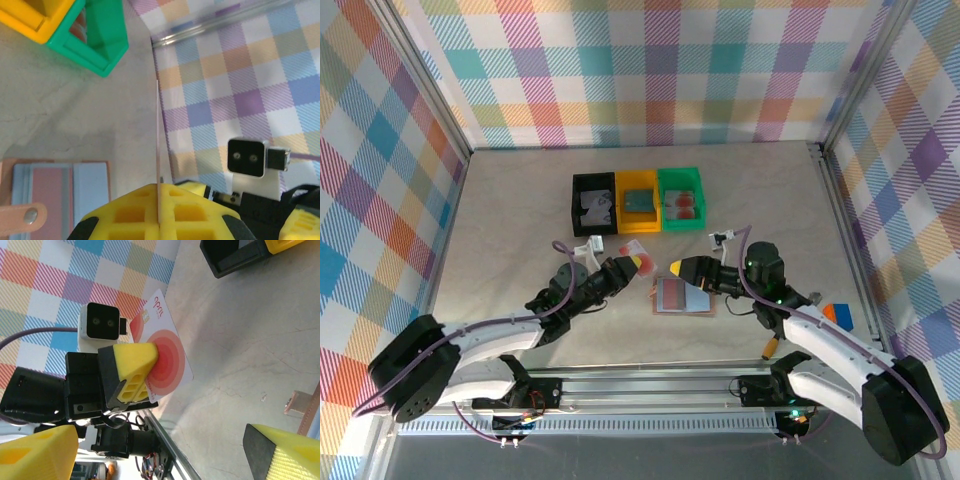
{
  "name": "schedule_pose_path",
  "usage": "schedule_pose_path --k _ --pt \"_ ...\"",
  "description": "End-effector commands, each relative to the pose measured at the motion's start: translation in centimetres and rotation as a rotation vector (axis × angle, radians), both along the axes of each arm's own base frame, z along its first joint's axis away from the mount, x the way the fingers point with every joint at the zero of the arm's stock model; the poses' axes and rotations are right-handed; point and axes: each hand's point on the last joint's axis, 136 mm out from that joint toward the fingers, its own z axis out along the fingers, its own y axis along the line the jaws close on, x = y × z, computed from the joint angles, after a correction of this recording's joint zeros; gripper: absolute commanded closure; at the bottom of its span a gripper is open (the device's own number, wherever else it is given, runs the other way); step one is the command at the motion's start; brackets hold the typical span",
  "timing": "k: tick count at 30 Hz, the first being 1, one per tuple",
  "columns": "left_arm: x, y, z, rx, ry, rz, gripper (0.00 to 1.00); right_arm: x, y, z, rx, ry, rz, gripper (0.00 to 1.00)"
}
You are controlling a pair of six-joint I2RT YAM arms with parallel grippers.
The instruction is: Take the credit cards out of the card holder
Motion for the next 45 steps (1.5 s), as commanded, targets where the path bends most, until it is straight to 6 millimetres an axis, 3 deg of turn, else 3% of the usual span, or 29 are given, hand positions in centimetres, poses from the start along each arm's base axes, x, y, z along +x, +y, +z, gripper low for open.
schedule_pose_path --k 1,9,19,39,42,45 --pt "0.3 -0.4 3.7 -0.156 -0.109 0.061 1.0 0.3 0.2 2.7 0.107 -0.038 -0.057 0.14" --pt "0.0 -1.8 4.2 -0.285 -0.146 0.076 1.0 0.2 0.5 1.9 0.119 -0.032 -0.149 0.19" --pt "-1.7 -4.2 4.9 -0.25 -0.202 0.063 1.0 0.7 1.1 1.9 0.14 -0.028 -0.173 0.32" --pt "-1.6 -4.0 4.8 -0.281 -0.17 0.107 1.0 0.4 2.2 2.9 0.18 -0.088 -0.155 0.65" --pt "-1.7 -4.0 4.7 -0.282 -0.167 0.105 1.0 0.5 1.8 2.8 0.177 -0.09 -0.18 0.77" --pt "-1.8 -4.1 4.7 -0.283 -0.163 0.103 1.0 0.4 1.9 3.0 0.178 -0.106 -0.17 0.75"
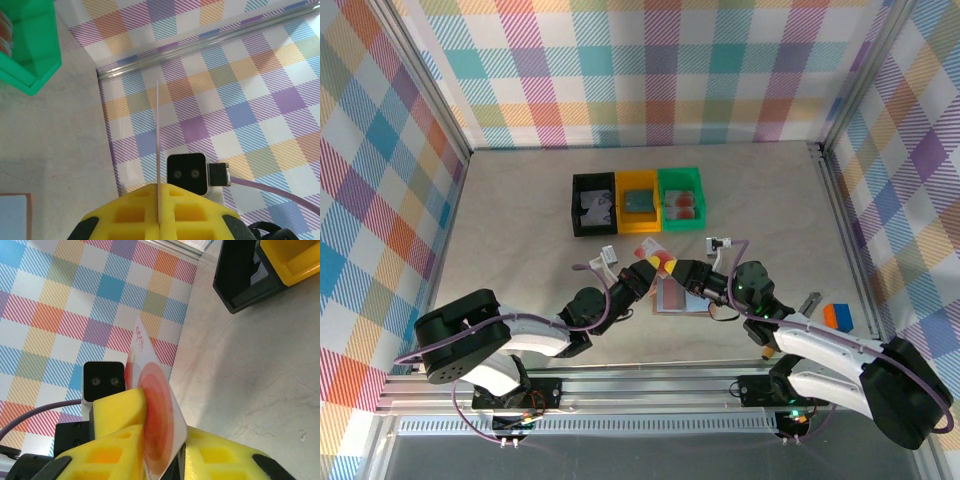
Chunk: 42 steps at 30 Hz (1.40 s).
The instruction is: Take the credit cards out of the card holder
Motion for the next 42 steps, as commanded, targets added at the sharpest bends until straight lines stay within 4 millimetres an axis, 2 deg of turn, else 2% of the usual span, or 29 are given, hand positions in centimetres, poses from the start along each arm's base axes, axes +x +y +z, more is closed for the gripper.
schedule_pose_path --k 1,7,14,20,22,27,30,33,36,37,40,42 --pt "-0.1 -0.3 1.6 -0.058 -0.024 0.004 1.0 -0.3 0.1 2.1 0.043 -0.086 0.006 0.74" --pt "-0.2 -0.6 1.7 -0.06 -0.026 -0.007 1.0 -0.2 0.0 2.4 0.06 -0.102 -0.005 0.76" --pt "-0.2 -0.5 1.7 -0.058 -0.028 -0.001 1.0 -0.3 0.0 2.4 0.058 -0.111 -0.007 0.83" --pt "-0.3 -0.8 1.5 -0.052 -0.025 -0.01 1.0 -0.3 -0.2 2.5 0.054 -0.113 -0.017 0.93" --pt "-0.2 -0.8 1.4 -0.05 -0.024 -0.011 1.0 -0.3 -0.2 2.4 0.052 -0.11 -0.022 1.0" --pt "-0.2 -0.9 1.4 -0.048 -0.027 -0.013 0.99 -0.2 -0.5 2.3 0.042 -0.106 -0.039 1.0" --pt "-0.3 -1.1 1.3 -0.044 -0.028 -0.025 0.87 -0.2 -0.7 2.3 0.038 -0.106 -0.045 1.0" --pt "-0.4 -1.0 1.3 -0.038 -0.032 -0.024 0.64 -0.2 -0.8 2.4 0.026 -0.112 -0.049 1.0" --pt "-0.6 -0.8 1.7 -0.026 -0.056 -0.022 0.49 -0.1 -1.1 2.4 0.01 -0.114 -0.066 1.0" --pt "-0.6 -0.6 1.7 -0.023 -0.06 -0.02 0.42 -0.1 -1.2 2.4 -0.002 -0.113 -0.074 1.0" --pt "-0.8 0.1 1.9 -0.015 -0.071 -0.014 0.37 0.0 -1.6 2.0 -0.051 -0.108 -0.089 1.0" --pt "-0.9 0.6 1.7 -0.007 -0.073 -0.017 0.19 0.1 -1.9 1.7 -0.09 -0.097 -0.103 1.0"
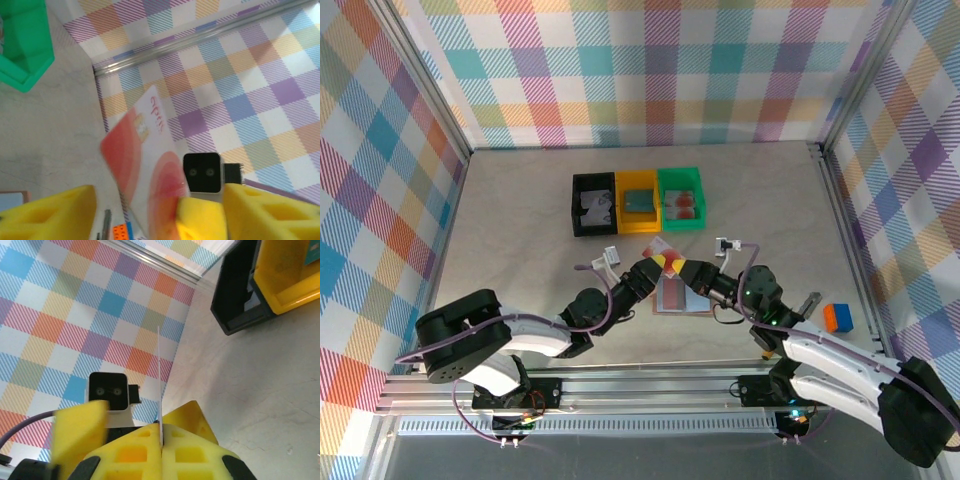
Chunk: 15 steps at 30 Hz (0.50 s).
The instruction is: Take the credit cards out of the card holder
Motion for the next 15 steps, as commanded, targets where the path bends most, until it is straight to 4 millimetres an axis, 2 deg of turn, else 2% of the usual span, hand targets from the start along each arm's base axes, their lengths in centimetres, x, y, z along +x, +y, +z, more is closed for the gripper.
schedule_pose_path --k 1,4,7,9,13,15 --pt "-0.5 1.2 1.4 -0.023 -0.043 -0.003 0.14 0.4 -0.4 0.7 -0.075 -0.026 -0.031 1.0" --pt "-0.5 2.1 0.6 0.017 -0.021 -0.011 0.09 0.6 -0.7 0.7 -0.127 -0.014 -0.026 1.0" --pt "-0.6 3.0 0.2 0.131 -0.003 -0.022 0.06 0.9 -0.9 0.9 -0.152 0.005 -0.004 1.0" --pt "-0.8 3.8 0.8 0.226 -0.001 -0.01 0.0 1.4 -1.3 0.8 -0.183 0.034 0.004 1.0" --pt "-1.0 6.3 1.7 0.427 -0.004 0.016 0.0 2.5 -2.3 0.8 -0.247 0.083 0.02 1.0" --pt "-0.8 7.7 1.4 0.493 0.035 0.025 0.0 3.1 -2.8 1.2 -0.282 0.089 0.024 1.0"
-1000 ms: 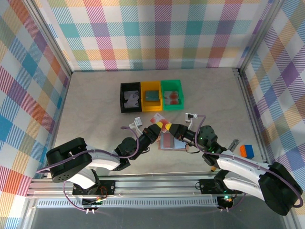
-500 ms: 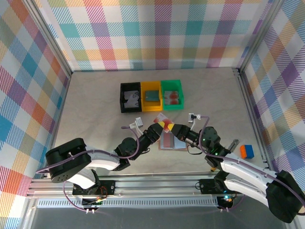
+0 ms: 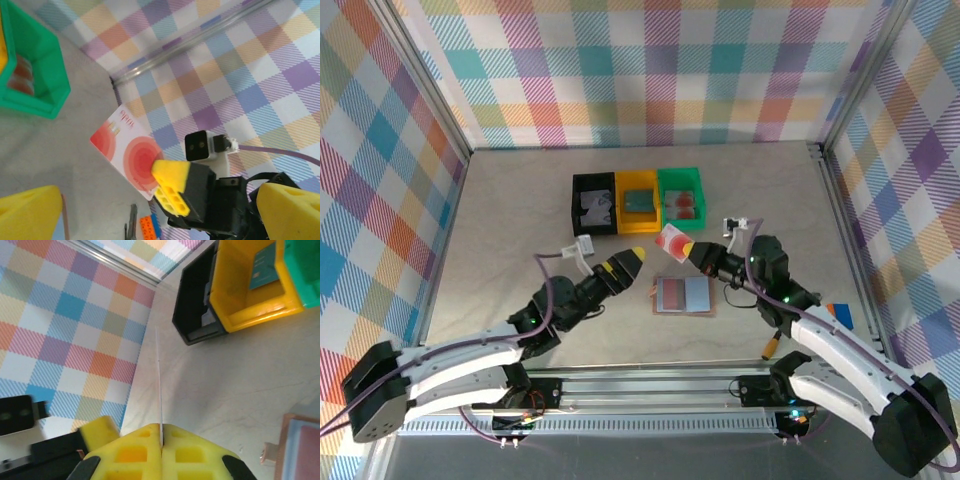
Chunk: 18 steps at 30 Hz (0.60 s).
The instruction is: Take the credit cards out of the card holder
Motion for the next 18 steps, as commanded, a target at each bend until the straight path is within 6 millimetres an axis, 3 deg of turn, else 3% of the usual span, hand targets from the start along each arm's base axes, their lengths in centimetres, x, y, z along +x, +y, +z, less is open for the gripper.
schedule_pose_path --k 1,8,18 --pt "0.0 2.5 -4.2 0.303 0.106 0.009 0.0 -0.2 -0.4 0.0 -0.101 0.029 0.075 1.0" --pt "-0.5 6.7 -4.4 0.509 0.207 0.027 0.0 2.6 -2.3 1.3 -0.35 0.071 0.111 1.0" --pt "0.9 11.5 -5.5 0.835 0.334 0.153 0.0 7.0 -1.8 0.7 -0.488 0.159 0.142 1.0"
